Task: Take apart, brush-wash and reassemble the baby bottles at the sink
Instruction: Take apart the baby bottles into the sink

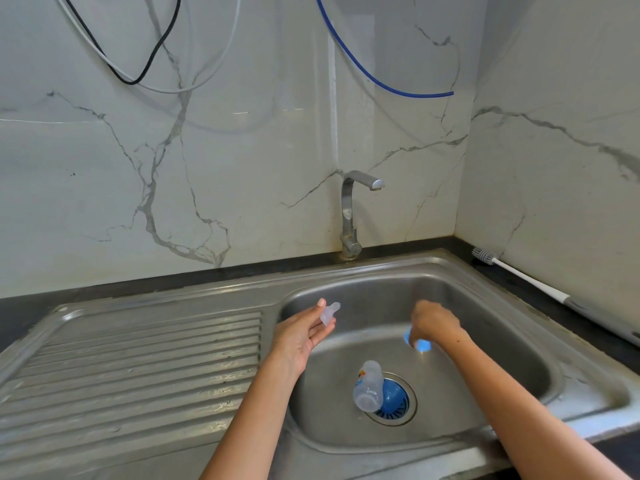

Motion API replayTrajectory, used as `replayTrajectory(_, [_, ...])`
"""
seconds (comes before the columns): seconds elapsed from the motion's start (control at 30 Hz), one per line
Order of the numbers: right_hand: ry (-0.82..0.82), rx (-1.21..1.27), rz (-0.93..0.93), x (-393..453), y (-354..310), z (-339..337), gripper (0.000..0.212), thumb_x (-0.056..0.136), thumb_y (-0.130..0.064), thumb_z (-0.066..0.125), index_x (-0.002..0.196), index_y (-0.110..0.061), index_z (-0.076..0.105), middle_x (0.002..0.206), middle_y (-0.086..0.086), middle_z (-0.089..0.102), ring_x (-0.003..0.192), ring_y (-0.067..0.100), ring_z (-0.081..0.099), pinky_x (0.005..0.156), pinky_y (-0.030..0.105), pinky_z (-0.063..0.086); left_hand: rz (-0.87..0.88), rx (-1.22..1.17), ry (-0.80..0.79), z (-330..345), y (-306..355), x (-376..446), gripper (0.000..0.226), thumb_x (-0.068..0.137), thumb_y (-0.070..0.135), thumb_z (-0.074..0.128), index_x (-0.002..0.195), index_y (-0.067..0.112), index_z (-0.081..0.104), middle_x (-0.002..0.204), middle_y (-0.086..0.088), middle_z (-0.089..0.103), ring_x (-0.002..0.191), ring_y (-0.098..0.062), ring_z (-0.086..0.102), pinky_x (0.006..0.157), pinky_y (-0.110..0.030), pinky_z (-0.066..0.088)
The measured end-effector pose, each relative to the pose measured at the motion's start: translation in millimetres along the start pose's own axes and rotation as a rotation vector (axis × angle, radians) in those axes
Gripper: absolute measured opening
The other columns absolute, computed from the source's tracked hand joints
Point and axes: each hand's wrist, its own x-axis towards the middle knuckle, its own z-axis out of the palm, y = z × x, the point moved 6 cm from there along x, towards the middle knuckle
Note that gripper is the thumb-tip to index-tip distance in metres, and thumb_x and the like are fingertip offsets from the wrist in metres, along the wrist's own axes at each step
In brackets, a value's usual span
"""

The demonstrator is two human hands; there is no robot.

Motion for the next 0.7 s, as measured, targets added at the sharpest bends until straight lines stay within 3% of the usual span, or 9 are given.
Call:
replayTrajectory(0.13, [-0.253, -0.278, 0.112, 7, 26, 32, 0.059, 0.073, -0.024, 0.083, 0.124, -0.010, 0.058, 0.125, 0.006, 0.063, 0.110, 0.024, 0.065, 0.091, 0.031, 0.051, 0.019, 0.081, -0.009, 5, -7, -2, 0.029, 0.082, 0.007, 0.071, 0.105, -0.007, 0.063, 0.104, -0.024, 0.067, 0.094, -0.032, 0.068, 0.068, -0.029, 0.060])
replayTrajectory(0.23, [-0.281, -0.289, 0.123, 12, 31, 34, 0.065, 0.073, -0.030, 0.083, 0.128, -0.011, 0.054, 0.125, 0.006, 0.063, 0.112, 0.023, 0.063, 0.095, 0.032, 0.050, 0.011, 0.138, -0.017, 8, -12, -5, 0.032, 0.081, 0.010, 0.073, 0.106, -0.006, 0.062, 0.104, -0.023, 0.068, 0.093, -0.031, 0.068, 0.069, -0.030, 0.060])
replayTrajectory(0.33, [-0.195, -0.065, -0.084, 13, 10, 20, 0.063, 0.076, -0.026, 0.081, 0.130, -0.010, 0.052, 0.126, 0.010, 0.059, 0.113, 0.025, 0.059, 0.095, 0.034, 0.050, 0.000, 0.188, -0.027, 11, -16, -6, 0.033, 0.082, 0.014, 0.073, 0.106, -0.005, 0.062, 0.103, -0.022, 0.069, 0.087, -0.028, 0.070, 0.066, -0.029, 0.060])
replayTrajectory(0.43, [-0.206, 0.454, -0.447, -12, -33, 0, 0.058, 0.078, -0.018, 0.079, 0.131, -0.018, 0.053, 0.126, 0.002, 0.060, 0.112, 0.016, 0.059, 0.089, 0.028, 0.051, -0.008, 0.208, -0.027, 12, -18, -6, 0.033, 0.081, 0.018, 0.073, 0.102, -0.004, 0.063, 0.102, -0.022, 0.070, 0.083, -0.027, 0.071, 0.062, -0.028, 0.060])
replayTrajectory(0.5, [-0.263, 0.719, -0.594, -35, -56, -12, 0.054, 0.079, -0.018, 0.078, 0.129, -0.021, 0.055, 0.120, -0.002, 0.065, 0.107, 0.010, 0.063, 0.081, 0.026, 0.055, -0.011, 0.214, -0.023, 12, -19, -5, 0.035, 0.080, 0.020, 0.074, 0.104, -0.004, 0.064, 0.100, -0.023, 0.070, 0.084, -0.030, 0.072, 0.062, -0.028, 0.059])
replayTrajectory(0.6, [-0.233, 0.765, -0.690, -51, -75, -15, 0.035, 0.083, -0.014, 0.074, 0.116, -0.018, 0.066, 0.107, -0.004, 0.071, 0.097, 0.008, 0.067, 0.073, 0.021, 0.055, 0.015, 0.234, -0.026, 12, -17, -5, 0.040, 0.081, 0.024, 0.073, 0.108, -0.004, 0.063, 0.095, -0.021, 0.071, 0.082, -0.030, 0.072, 0.063, -0.029, 0.059])
replayTrajectory(0.7, [-0.182, 0.788, -0.628, -45, -73, -10, 0.019, 0.083, -0.009, 0.073, 0.101, -0.010, 0.071, 0.093, 0.000, 0.072, 0.083, 0.008, 0.069, 0.067, 0.017, 0.054, 0.047, 0.291, -0.040, 14, -17, -4, 0.037, 0.086, 0.027, 0.068, 0.110, 0.000, 0.060, 0.096, -0.020, 0.072, 0.083, -0.029, 0.072, 0.069, -0.034, 0.060])
